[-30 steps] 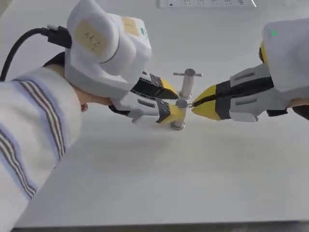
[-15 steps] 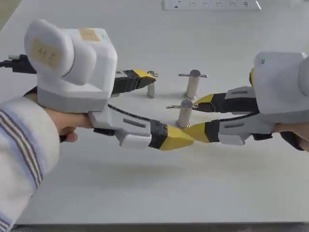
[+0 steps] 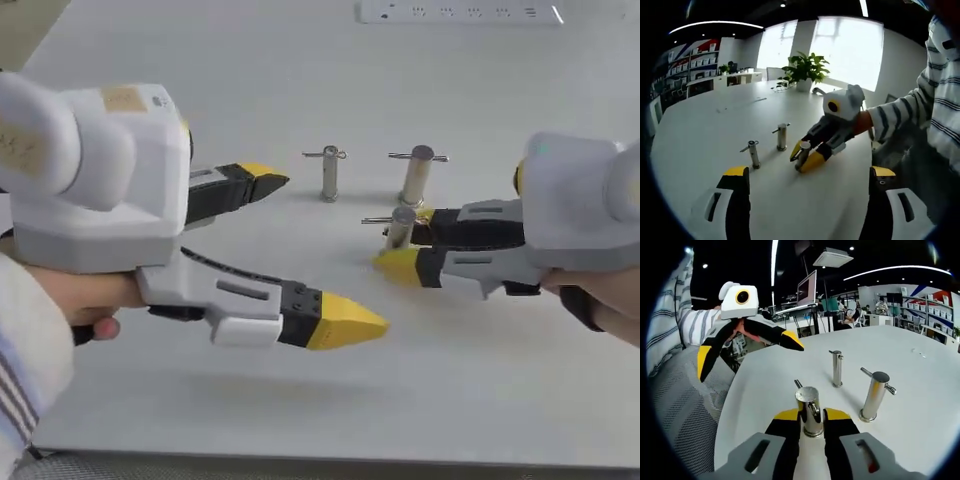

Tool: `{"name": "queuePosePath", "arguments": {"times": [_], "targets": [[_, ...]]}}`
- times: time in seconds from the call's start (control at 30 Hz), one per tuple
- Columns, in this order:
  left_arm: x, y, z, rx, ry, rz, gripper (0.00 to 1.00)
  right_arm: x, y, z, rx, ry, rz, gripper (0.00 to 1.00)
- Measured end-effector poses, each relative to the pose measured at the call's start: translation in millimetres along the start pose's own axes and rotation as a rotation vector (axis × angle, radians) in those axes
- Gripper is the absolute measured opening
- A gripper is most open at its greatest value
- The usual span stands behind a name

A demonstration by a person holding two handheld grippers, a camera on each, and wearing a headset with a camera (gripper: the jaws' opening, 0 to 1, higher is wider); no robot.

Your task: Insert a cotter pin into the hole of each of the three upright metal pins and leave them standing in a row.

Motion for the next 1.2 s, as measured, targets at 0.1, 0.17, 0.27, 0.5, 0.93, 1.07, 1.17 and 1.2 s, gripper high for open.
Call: {"name": "queuePosePath", "arguments": {"times": [0.1, 0.17, 0.27, 0.5, 0.93, 1.07, 1.17, 1.2], "targets": [[0.0, -4.3, 0.0, 0.004, -0.013, 0.010, 0.99, -2.1, -0.6, 0.2, -0.005, -0.024, 0.021, 0.11], [-0.1, -6.8, 0.5, 0.003, -0.013, 0.021, 0.99, -2.4, -1.2, 0.5, -0.010, -0.047, 0.020, 0.10], [1.4, -9.8, 2.5, -0.001, -0.013, 0.031, 0.99, -2.4, -2.1, 1.6, -0.018, -0.078, 0.025, 0.09], [1.7, -9.3, 4.4, -0.001, -0.014, 0.042, 0.99, 0.3, -12.8, 1.5, -0.014, -0.043, 0.029, 0.08], [7.3, -5.4, -0.2, -0.026, -0.028, 0.030, 0.99, 43.0, -67.9, 6.2, 0.002, -0.055, -0.072, 0.09], [8.1, -4.9, -0.2, -0.027, -0.029, 0.026, 0.99, 55.5, -76.0, 7.1, 0.007, -0.054, -0.095, 0.08], [9.0, -4.3, 0.0, -0.029, -0.031, 0.025, 0.99, 64.9, -78.1, 5.9, 0.011, -0.047, -0.113, 0.08], [8.5, -4.5, -0.4, -0.029, -0.033, 0.025, 0.99, 67.3, -78.0, 5.2, 0.011, -0.044, -0.117, 0.08]]}}
Point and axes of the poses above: the centre of the closed fingertips' face, and the gripper's own axes: y roughly forward along the fingers, x roughly to its right, z roughly out of its top, the point moved 6 cm from there along -y, roughly backward along the fingers, and after that the axes turned 3 degrees about y, right-handed, at the moved point
